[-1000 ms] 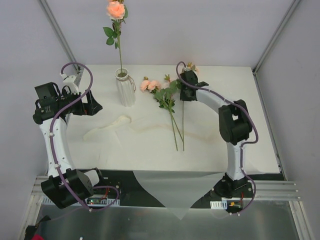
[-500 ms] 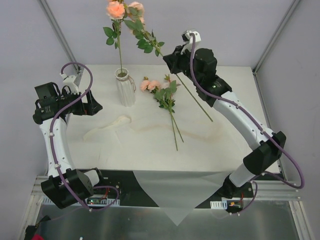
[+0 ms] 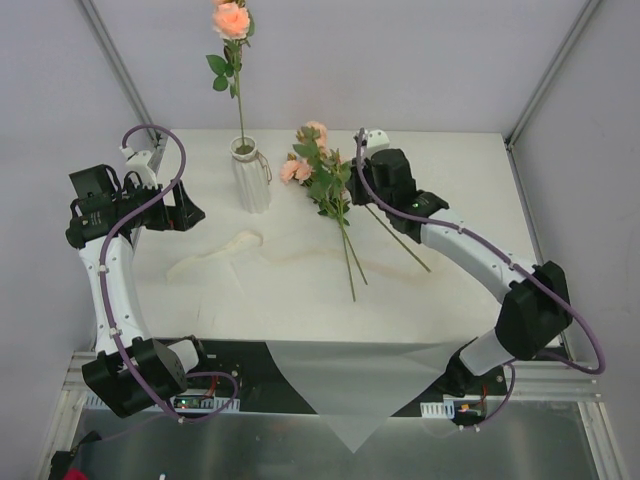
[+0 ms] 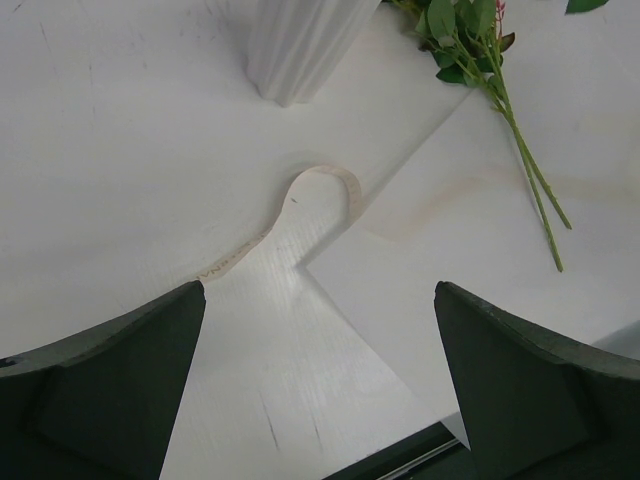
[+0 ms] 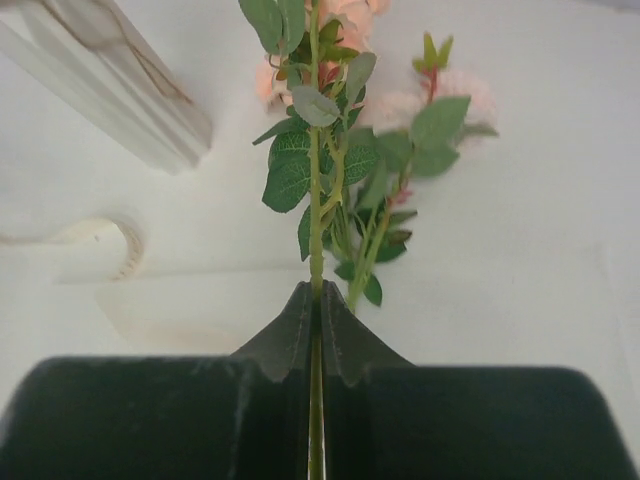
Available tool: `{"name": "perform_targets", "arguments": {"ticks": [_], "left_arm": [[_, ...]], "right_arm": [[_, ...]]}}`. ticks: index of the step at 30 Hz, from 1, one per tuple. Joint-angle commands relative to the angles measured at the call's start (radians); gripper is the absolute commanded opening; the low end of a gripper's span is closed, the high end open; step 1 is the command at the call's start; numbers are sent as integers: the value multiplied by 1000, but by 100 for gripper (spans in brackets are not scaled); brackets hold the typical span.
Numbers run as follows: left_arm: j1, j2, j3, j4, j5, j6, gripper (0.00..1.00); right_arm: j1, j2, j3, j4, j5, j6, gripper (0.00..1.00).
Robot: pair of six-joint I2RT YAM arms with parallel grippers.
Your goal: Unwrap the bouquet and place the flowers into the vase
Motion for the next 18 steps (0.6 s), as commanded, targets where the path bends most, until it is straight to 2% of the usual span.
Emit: {"name": "perform_targets", "arguments": {"ticks": [1,8,11,12,13,15,16,18], "left_arm": [[3,-15,13,-12,23,8,99],[4,-33,-6,-12,15,18,99],[4,-35,-12,-13,8,28,99],[4,-36,-12,-12,6,29,99],[4,-35,-12,-13,6,29,99],[4,-33,-10,-13,11,31,99],[4,-30,-10,-13,14,29,99],[3,-27,-9,-13,17,26,99]], "right_arm": [[7,24,-25,-36,66,-12,1],[15,158,-76,-37,59,-20,1],[15,228,-35,-119,19,-32,4],[17,271,-20,-148,8,-34,8],[15,290,0,-190,-19,-35,20],[15,335,16,-227,-42,-38,31],[15,348,25,-235,-52,-37,41],[14,386,57,-265,-62,-37,46]]}}
